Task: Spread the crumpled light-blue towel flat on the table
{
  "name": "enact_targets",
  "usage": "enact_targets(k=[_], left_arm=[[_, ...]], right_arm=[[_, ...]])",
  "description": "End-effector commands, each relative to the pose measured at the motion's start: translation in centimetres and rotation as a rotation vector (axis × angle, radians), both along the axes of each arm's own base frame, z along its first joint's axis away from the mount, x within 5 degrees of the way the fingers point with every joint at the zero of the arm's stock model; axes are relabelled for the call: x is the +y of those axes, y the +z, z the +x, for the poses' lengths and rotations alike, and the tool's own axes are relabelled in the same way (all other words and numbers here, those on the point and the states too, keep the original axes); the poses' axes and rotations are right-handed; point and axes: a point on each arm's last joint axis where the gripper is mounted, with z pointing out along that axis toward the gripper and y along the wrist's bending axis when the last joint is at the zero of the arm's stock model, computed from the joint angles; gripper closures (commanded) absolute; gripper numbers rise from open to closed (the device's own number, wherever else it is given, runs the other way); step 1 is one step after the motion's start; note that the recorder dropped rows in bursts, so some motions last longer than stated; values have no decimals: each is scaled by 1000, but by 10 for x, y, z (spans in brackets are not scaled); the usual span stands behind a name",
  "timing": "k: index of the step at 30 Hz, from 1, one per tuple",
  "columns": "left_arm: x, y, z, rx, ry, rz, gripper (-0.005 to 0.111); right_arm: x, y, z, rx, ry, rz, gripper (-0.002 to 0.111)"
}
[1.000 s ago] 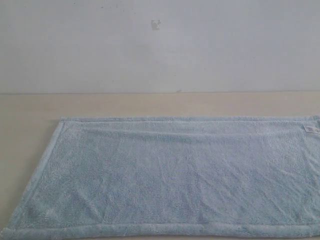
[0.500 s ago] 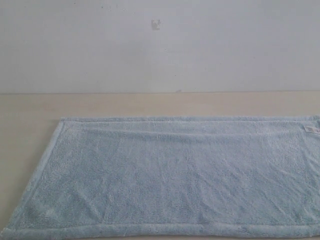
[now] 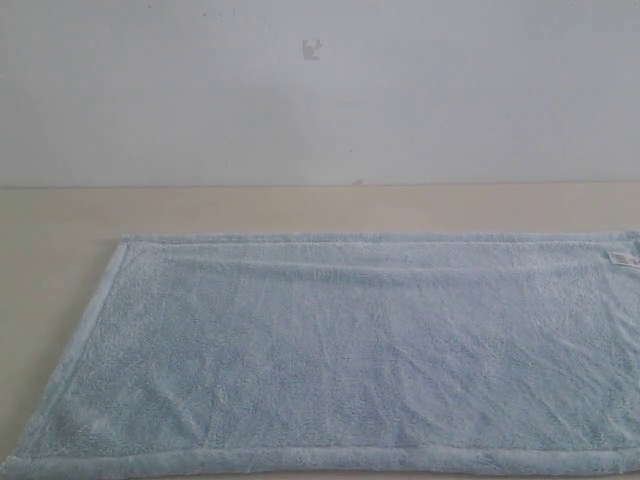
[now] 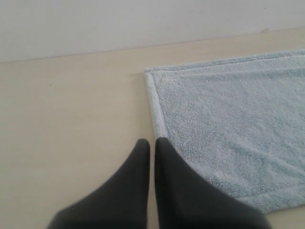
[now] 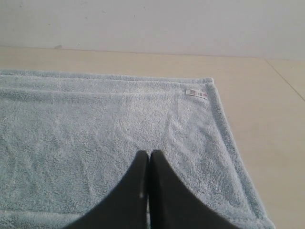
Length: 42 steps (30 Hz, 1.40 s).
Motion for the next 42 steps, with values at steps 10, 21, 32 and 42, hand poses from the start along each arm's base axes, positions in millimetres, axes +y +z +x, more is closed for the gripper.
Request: enact_targets(k=[10, 21, 32, 42], left_arm=[[0, -1, 0, -5, 3, -16, 103], [0, -1, 0, -5, 3, -16, 103], [1, -1, 0, -5, 24, -16, 103], [1, -1, 0, -5, 24, -16, 103]], right_arm=[[-10, -19, -8, 270, 127, -622, 109], [-10, -19, -8, 265, 121, -610, 109], [-10, -19, -8, 265, 120, -608, 109], [-9, -21, -8, 264, 137, -608, 109]])
